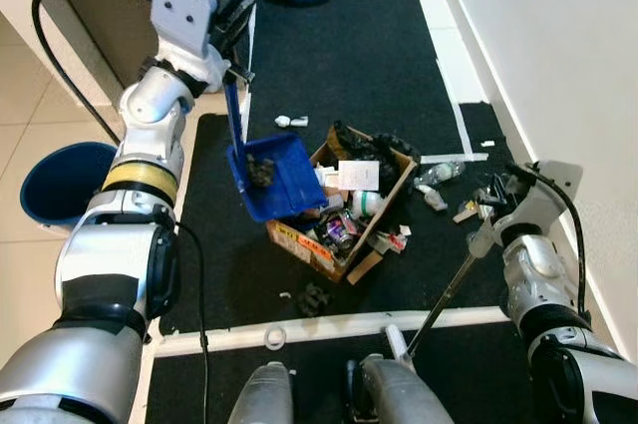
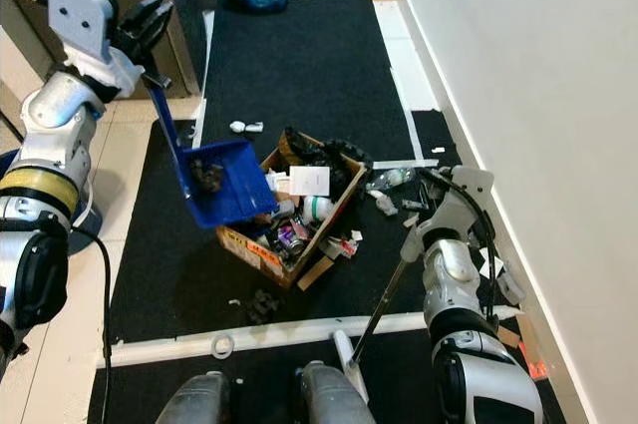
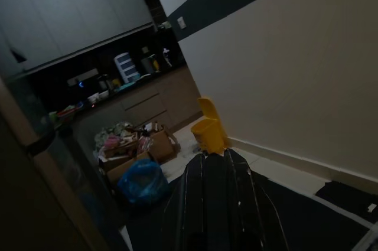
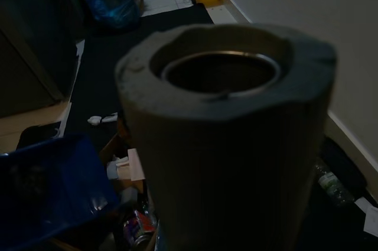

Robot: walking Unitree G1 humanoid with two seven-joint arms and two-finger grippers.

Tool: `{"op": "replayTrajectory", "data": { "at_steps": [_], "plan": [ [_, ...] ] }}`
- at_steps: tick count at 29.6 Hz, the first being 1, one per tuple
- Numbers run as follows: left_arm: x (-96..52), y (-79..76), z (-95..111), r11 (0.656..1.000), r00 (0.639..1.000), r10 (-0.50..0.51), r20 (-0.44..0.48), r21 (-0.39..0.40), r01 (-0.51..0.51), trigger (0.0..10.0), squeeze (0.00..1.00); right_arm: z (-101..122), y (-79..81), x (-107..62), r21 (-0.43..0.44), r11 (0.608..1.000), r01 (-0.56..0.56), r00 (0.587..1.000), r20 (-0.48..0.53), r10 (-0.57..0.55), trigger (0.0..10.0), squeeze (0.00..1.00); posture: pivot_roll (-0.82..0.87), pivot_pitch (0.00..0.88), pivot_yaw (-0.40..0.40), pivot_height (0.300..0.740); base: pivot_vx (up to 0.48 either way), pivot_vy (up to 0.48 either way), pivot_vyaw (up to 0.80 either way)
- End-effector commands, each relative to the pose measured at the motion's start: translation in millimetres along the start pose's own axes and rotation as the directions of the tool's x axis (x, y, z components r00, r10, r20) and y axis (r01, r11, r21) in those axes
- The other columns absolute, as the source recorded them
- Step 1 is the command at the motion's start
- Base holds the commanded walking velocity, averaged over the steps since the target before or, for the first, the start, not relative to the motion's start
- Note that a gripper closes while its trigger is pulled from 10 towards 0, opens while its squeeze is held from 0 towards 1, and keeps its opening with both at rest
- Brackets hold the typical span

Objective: Sweep floor

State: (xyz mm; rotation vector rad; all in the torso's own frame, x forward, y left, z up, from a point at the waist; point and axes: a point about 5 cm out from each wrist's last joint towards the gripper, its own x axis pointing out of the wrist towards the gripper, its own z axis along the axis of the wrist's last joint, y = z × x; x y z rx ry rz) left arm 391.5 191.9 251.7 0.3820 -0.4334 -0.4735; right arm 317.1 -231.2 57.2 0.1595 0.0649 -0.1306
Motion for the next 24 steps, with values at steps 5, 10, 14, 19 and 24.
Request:
{"op": "replayTrajectory", "data": {
  "at_steps": [5,10,14,19,24],
  "plan": [
    [14.8,-12.7,16.2,0.983,0.991,-0.124,0.040,0.142,0.117,10.0,0.00,-4.6,-1.0,-4.7,0.011,1.000,0.016,1.000,0.004,-0.016,10.0,0.00,0.13,0.093,0.000,0.740,0.000,0.000,0.00],
    [20.0,-21.0,21.5,0.955,0.981,-0.188,0.040,0.241,0.173,10.0,0.00,-4.7,-1.0,-5.4,0.018,0.999,0.027,1.000,0.010,-0.028,10.0,0.00,0.13,0.091,0.008,0.740,0.000,0.000,0.00],
    [24.0,-27.4,25.9,0.942,0.974,-0.220,0.060,0.271,0.196,10.0,0.00,-4.8,-1.1,-5.6,0.021,0.999,0.030,0.999,0.012,-0.030,10.0,0.00,0.13,0.091,0.009,0.740,0.000,0.000,0.00],
    [30.7,-42.3,32.1,0.929,0.955,-0.278,0.107,0.285,0.238,10.0,0.00,-5.1,0.5,-5.7,0.028,0.999,0.030,0.999,0.015,-0.031,10.0,0.00,0.13,0.089,0.014,0.740,0.000,0.000,0.00],
    [33.3,-49.3,33.7,0.927,0.946,-0.297,0.129,0.275,0.254,10.0,0.00,-4.9,0.8,-5.5,0.033,0.999,0.032,0.999,0.017,-0.032,10.0,0.00,0.13,0.087,0.017,0.740,0.000,0.000,0.00]
  ]
}}
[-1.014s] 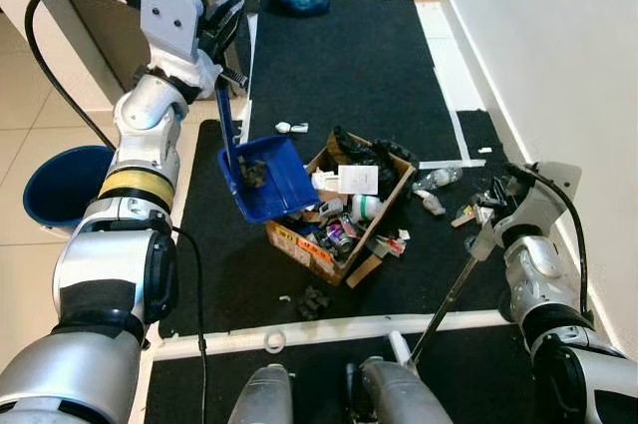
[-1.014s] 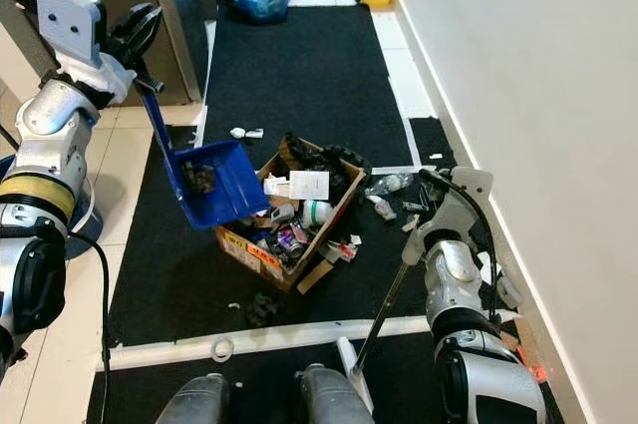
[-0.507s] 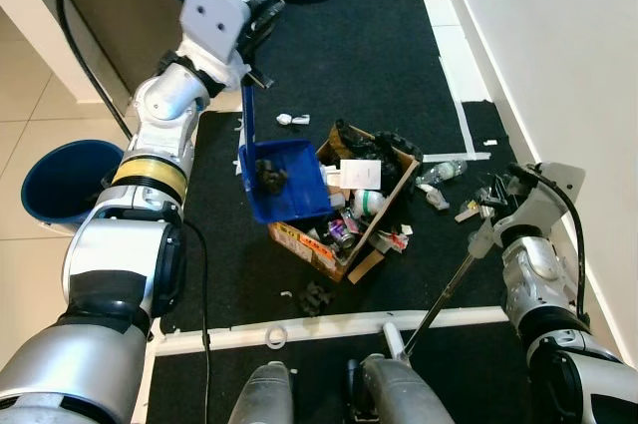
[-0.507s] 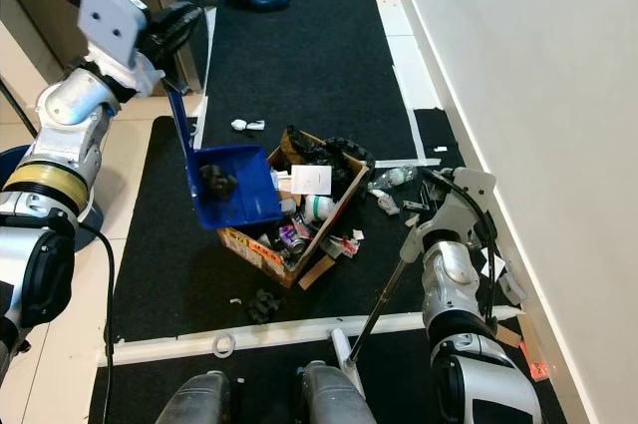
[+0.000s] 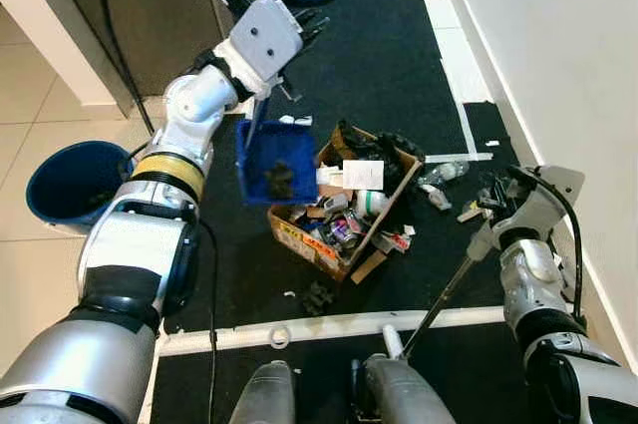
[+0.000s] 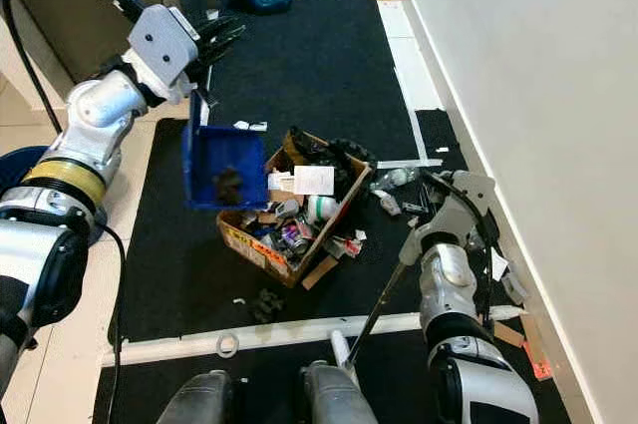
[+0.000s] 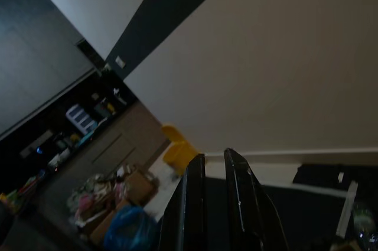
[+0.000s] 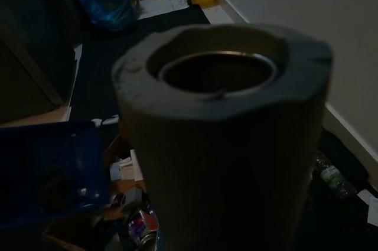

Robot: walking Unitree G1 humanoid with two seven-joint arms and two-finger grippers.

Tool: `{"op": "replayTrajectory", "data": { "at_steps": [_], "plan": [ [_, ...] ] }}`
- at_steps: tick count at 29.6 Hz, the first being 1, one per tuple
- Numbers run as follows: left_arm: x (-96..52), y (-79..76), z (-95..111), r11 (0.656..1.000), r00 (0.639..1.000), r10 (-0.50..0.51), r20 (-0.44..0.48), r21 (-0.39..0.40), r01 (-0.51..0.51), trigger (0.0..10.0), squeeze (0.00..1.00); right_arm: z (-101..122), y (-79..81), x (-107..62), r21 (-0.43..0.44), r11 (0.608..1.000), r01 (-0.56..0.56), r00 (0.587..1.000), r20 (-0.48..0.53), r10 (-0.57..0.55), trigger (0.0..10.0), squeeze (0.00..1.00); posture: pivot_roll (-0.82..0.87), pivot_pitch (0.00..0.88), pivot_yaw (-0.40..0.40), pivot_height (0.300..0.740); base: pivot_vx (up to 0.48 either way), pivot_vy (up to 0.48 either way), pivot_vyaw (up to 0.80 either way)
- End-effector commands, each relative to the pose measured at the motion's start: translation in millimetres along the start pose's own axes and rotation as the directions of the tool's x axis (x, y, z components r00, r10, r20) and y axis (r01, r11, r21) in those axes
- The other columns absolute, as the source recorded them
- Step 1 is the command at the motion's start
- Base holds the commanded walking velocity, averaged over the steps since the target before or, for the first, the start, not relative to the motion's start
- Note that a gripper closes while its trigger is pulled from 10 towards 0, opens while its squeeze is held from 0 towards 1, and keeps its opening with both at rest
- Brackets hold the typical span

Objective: Sweep floor

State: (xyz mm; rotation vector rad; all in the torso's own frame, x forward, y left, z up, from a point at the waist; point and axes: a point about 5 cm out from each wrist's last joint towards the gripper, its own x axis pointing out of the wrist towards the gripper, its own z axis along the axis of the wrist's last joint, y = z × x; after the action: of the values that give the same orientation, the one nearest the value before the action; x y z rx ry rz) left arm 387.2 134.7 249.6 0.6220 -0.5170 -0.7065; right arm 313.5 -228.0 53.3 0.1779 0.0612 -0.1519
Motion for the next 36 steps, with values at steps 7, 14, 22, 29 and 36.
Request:
{"op": "replayTrajectory", "data": {
  "at_steps": [7,14,22,29,36],
  "plan": [
    [14.1,-7.3,20.0,0.992,0.992,-0.085,0.098,0.102,0.075,10.0,0.00,-0.3,-2.5,-2.0,0.015,1.000,0.018,1.000,0.012,-0.018,10.0,0.00,0.13,0.086,0.019,0.740,0.000,0.000,0.00],
    [12.8,-10.8,20.7,0.975,0.987,-0.138,0.088,0.185,0.120,10.0,0.00,0.5,-2.3,-1.2,0.019,1.000,0.019,1.000,0.014,-0.019,10.0,0.00,0.13,0.078,0.018,0.740,0.000,0.000,0.00],
    [8.1,6.0,28.0,0.969,0.989,-0.100,0.109,0.236,0.072,10.0,0.00,2.8,1.5,2.0,0.019,1.000,0.008,1.000,0.013,-0.008,10.0,0.00,0.14,0.065,0.009,0.740,0.000,0.000,0.00],
    [-2.3,24.5,27.6,0.979,0.993,0.013,0.120,0.200,-0.037,10.0,0.00,4.6,4.0,4.4,0.010,1.000,0.001,1.000,0.011,-0.001,10.0,0.00,0.14,0.059,0.005,0.740,0.000,0.000,0.00],
    [-35.5,60.3,21.6,0.959,0.970,0.219,0.101,0.160,-0.233,10.0,0.00,6.9,7.0,8.1,-0.017,1.000,-0.008,1.000,-0.001,0.008,10.0,0.00,0.16,0.046,-0.015,0.740,0.000,0.000,0.00]
  ]
}}
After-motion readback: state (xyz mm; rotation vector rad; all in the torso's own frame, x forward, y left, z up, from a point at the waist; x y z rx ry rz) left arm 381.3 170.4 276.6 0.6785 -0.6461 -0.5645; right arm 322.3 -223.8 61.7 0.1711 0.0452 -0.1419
